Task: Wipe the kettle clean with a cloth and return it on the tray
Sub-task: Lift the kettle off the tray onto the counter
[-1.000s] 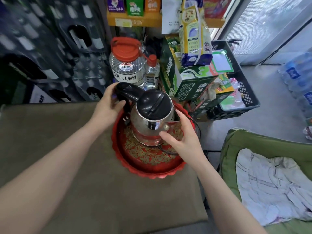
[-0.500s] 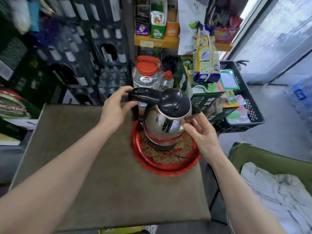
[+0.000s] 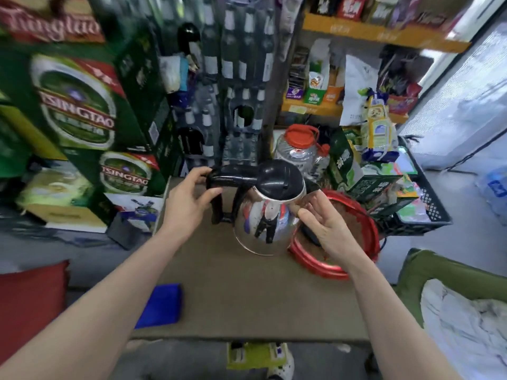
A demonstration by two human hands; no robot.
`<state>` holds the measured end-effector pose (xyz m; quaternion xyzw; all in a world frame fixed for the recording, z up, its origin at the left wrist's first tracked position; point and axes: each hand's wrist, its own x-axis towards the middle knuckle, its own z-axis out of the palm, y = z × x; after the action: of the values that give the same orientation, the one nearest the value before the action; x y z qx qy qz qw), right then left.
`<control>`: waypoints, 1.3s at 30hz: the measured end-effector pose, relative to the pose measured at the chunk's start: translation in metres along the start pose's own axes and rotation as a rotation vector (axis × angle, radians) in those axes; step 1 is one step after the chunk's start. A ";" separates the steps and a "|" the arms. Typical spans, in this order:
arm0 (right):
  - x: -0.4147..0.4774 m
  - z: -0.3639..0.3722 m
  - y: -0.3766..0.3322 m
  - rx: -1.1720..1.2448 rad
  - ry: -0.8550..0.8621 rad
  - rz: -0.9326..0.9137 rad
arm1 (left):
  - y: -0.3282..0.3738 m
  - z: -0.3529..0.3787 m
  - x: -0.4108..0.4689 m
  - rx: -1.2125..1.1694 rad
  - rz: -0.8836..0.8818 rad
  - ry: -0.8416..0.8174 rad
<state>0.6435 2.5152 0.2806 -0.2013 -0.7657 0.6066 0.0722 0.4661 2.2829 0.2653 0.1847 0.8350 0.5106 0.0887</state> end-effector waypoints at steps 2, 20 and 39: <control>-0.007 0.045 -0.008 0.026 0.003 -0.011 | -0.020 -0.039 -0.004 0.004 0.002 -0.006; 0.023 0.186 0.005 0.081 0.204 0.100 | -0.111 -0.121 0.076 0.139 0.062 -0.322; -0.024 0.284 0.029 0.320 0.880 0.436 | -0.155 -0.026 0.150 0.116 0.313 -0.985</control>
<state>0.5705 2.2555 0.1836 -0.5790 -0.5008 0.5748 0.2892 0.2863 2.2581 0.1463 0.5305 0.6834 0.3233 0.3833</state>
